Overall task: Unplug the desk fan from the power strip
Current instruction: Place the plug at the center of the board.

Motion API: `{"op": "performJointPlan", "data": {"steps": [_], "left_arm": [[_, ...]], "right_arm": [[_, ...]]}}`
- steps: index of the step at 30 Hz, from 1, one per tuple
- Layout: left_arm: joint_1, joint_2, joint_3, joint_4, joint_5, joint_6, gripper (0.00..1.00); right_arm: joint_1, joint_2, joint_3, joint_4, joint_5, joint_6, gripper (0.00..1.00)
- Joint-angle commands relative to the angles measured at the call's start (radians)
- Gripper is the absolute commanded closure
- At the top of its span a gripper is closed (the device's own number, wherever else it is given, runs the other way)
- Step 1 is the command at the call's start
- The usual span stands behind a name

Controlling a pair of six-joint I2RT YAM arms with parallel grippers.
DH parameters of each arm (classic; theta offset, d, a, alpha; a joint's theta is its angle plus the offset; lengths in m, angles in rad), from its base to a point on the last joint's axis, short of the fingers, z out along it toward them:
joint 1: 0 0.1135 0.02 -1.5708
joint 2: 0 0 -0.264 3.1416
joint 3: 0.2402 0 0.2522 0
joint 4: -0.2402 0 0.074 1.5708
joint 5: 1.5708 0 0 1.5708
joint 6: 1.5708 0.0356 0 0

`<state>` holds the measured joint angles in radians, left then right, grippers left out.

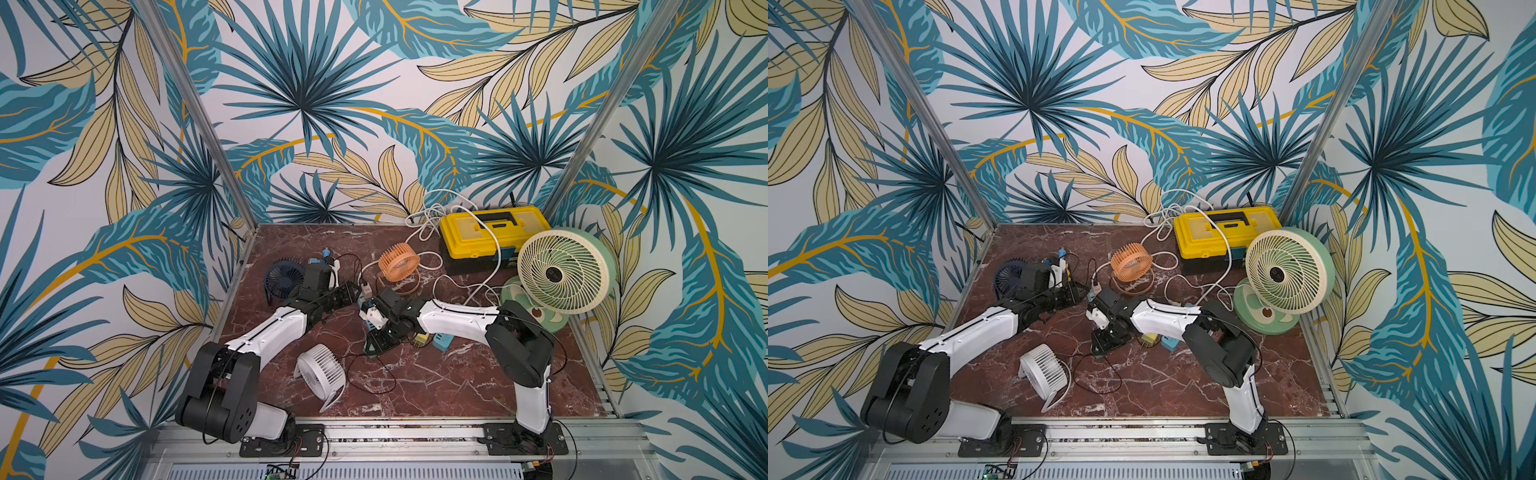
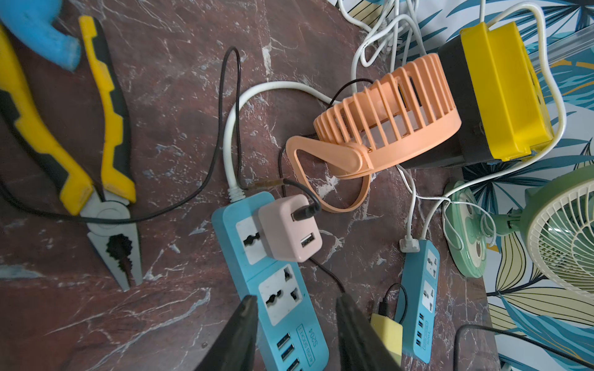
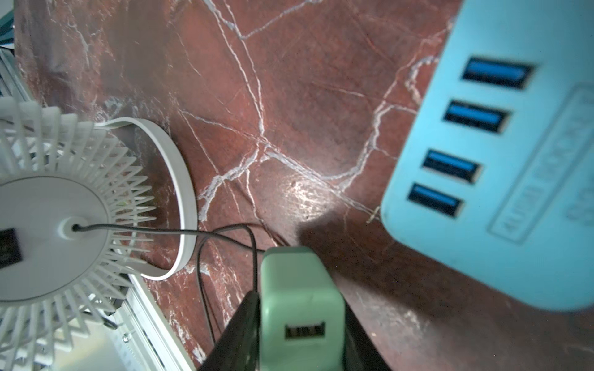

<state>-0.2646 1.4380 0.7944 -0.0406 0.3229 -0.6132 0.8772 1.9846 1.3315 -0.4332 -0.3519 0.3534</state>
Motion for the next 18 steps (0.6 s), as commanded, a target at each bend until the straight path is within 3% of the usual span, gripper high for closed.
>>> {"op": "performJointPlan", "data": {"steps": [1,7,18], "left_arm": [[0.009,0.013,-0.014,0.028,0.019,0.006,0.56],[0.013,0.030,-0.016,0.038,0.031,0.005,0.56],[0.028,0.094,-0.040,0.090,0.090,-0.036,0.56]], "right_arm": [[0.003,0.002,0.007,-0.040,0.047,-0.015,0.53],[0.001,-0.038,0.021,-0.063,0.104,-0.017,0.45],[-0.020,-0.050,0.197,-0.257,0.392,0.004,0.41]]}}
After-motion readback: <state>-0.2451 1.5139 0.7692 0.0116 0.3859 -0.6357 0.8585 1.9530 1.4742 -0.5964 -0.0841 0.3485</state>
